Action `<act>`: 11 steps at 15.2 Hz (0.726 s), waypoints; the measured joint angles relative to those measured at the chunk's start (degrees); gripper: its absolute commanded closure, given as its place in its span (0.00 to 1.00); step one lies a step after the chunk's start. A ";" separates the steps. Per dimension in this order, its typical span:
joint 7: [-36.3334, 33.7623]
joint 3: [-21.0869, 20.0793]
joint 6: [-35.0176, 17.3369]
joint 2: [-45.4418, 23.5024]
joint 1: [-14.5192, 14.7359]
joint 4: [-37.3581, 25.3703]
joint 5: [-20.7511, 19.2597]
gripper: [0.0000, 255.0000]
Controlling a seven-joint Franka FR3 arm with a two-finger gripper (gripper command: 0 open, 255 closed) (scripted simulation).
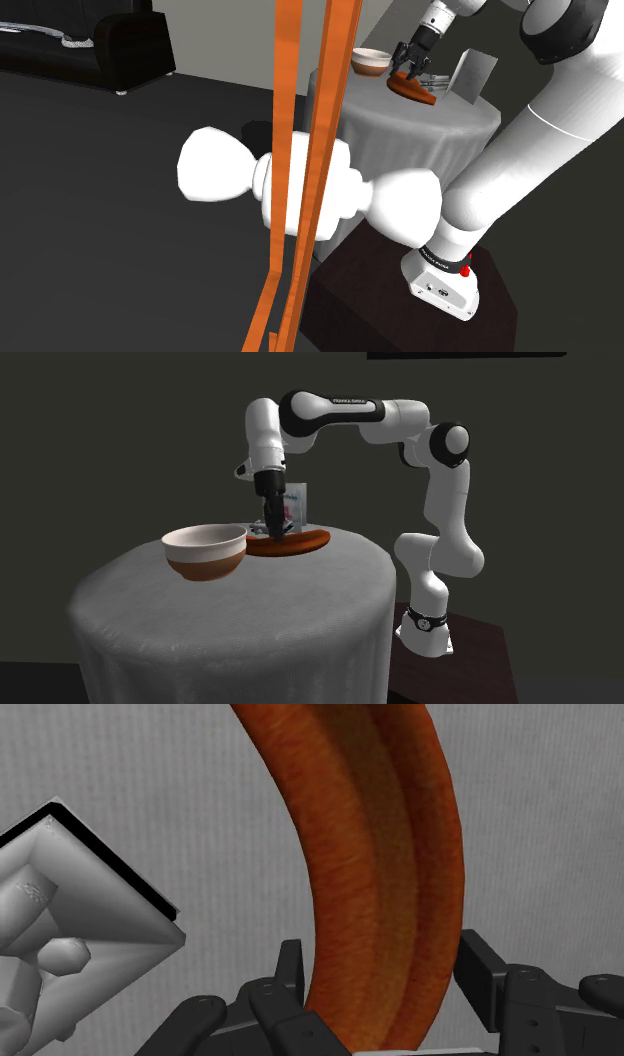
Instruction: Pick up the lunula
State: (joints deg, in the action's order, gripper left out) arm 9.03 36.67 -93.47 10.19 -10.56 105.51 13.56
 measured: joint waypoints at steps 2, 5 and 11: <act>0.05 0.02 -0.12 -0.06 0.00 0.05 0.05 1.00; 0.08 0.03 -0.15 -0.06 0.00 0.05 0.07 1.00; -0.17 -0.01 0.66 0.09 -0.01 -0.61 -0.06 1.00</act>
State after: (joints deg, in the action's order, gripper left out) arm 8.86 36.66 -92.81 10.28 -10.56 104.90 13.50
